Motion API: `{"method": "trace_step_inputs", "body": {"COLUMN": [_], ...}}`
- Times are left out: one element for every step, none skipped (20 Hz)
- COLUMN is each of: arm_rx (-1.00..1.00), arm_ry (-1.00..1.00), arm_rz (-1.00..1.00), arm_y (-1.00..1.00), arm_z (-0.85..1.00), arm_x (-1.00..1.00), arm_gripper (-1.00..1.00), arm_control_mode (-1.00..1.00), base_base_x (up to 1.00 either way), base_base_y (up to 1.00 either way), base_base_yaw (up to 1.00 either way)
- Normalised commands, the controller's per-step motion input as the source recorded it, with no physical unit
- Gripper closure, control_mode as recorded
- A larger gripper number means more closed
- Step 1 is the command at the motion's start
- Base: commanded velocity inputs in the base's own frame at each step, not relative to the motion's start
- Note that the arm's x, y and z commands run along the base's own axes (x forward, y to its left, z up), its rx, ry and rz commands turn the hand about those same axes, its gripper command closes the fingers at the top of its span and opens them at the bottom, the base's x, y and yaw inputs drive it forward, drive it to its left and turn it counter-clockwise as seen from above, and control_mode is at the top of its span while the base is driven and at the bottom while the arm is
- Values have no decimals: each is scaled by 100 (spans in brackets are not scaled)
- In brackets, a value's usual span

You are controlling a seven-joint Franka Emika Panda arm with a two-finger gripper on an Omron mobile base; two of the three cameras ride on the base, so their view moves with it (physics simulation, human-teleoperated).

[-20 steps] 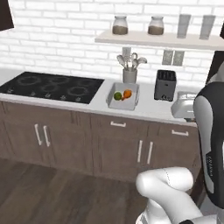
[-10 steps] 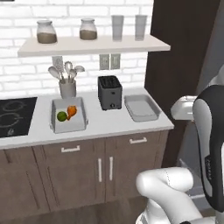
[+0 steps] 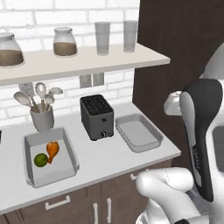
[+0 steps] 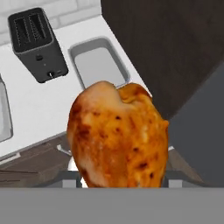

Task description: Place one lime and one chicken drumstick in each tupperware on the nearby counter, to pack two identical lunches.

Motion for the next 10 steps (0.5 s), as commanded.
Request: {"method": "trace_step_inputs", "body": {"arm_rx": [0,0,0,0,0,0,0,0,0,0], "arm_ry": [0,0,0,0,1,2,1,2,0,0], "arm_rz": [-14,-12,-11,-9,-9,-9,-9,-10,-10,-10], "arm_y": [0,0,3,7,5,0,0,0,0,0], "arm_z": [-96,-100,-100,-100,-100,-100,-100,-100,-100,-100], "arm_x": [100,100,100,100,100,100,100,100,100,100], "arm_gripper": [100,100,100,100,100,100,100,100,100,100], "arm_control_mode": [-100,-100,-100,-100,-100,-100,-100,-100,-100,-100], "base_base_x": [0,0,0,0,0,0,0,0,0,0], "base_base_y": [0,0,0,0,0,0,0,0,0,0], "base_base_yaw": [0,0,0,0,0,0,0,0,0,0]}}
